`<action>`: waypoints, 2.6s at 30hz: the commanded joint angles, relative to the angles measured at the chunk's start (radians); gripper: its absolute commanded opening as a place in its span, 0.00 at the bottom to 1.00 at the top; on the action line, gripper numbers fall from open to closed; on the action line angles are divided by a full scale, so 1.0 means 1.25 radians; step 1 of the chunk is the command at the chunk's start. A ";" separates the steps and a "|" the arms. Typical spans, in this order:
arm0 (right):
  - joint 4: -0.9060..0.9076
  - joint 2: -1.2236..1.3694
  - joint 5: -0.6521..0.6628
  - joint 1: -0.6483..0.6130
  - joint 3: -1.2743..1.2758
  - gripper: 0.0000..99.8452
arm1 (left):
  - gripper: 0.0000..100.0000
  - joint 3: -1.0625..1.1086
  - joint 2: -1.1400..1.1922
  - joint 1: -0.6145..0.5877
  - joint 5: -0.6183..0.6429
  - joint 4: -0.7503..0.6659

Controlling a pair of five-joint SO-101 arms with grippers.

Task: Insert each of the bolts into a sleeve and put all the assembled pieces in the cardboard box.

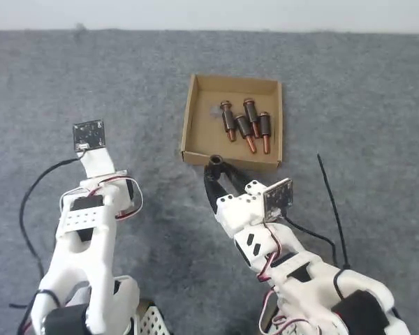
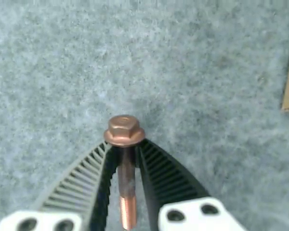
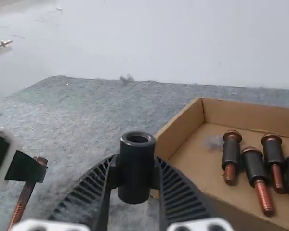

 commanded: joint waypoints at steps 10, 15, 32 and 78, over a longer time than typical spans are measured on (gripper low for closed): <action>0.046 -0.033 -0.016 -0.001 0.015 0.01 | 0.01 -0.017 -0.045 0.072 -0.007 -0.123; 0.056 -0.033 -0.020 -0.001 0.015 0.01 | 0.01 -0.015 -0.125 0.135 -0.007 -0.190; 0.057 -0.030 -0.020 -0.004 0.015 0.01 | 0.01 0.037 -0.584 0.336 -0.006 -0.188; -0.591 0.613 0.232 -0.060 -0.066 0.01 | 0.01 -0.019 -0.523 0.536 0.091 -0.027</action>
